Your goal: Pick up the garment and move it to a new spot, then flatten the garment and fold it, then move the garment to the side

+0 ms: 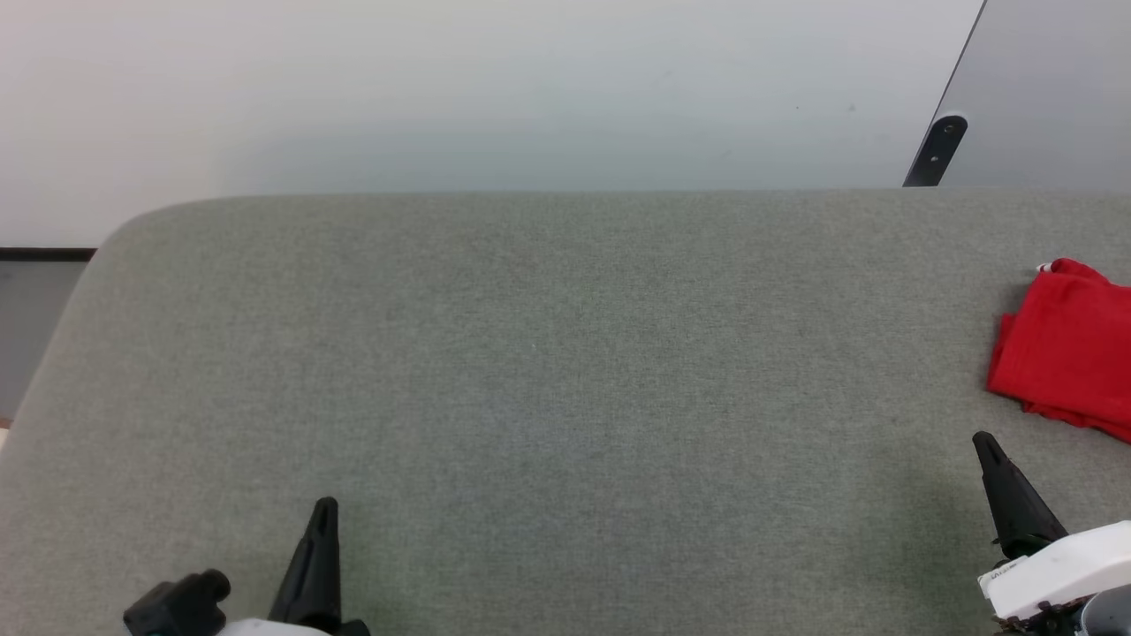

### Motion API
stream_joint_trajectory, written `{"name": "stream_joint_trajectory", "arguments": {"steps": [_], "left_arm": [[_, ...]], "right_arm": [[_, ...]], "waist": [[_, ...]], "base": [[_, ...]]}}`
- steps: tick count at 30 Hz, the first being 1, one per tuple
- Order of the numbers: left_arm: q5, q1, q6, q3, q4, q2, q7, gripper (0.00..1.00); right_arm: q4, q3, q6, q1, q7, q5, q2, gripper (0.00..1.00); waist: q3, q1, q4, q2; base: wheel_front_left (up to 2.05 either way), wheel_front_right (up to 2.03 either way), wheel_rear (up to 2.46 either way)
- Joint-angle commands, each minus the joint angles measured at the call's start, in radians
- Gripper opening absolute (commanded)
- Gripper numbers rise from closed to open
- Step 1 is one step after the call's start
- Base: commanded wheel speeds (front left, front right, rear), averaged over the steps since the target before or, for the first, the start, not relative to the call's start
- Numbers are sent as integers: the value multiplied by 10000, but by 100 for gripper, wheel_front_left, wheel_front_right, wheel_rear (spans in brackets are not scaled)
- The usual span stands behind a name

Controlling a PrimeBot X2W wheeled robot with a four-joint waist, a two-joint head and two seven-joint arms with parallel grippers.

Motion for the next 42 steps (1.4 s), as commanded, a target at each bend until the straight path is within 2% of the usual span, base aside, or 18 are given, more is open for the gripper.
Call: {"name": "stream_joint_trajectory", "arguments": {"steps": [1,21,42], "left_arm": [[-459,-271,-86,68,-36,27,65,0],[-3257,-781,-354,294,528,-68,640,0],[-5493,-1205,-577,533,1010,-178,1158,0]], "right_arm": [[-52,-71,-3,-269,-69,408,-12,0],[485,-131,-5,-428,-145,2718,292,0],[933,-178,-7,-529,-209,4606,544,0]], "waist": [[-9,0,14,0],[-93,0,153,0],[-177,0,292,0]], "base": [[0,0,0],[0,0,0],[0,0,0]]}}
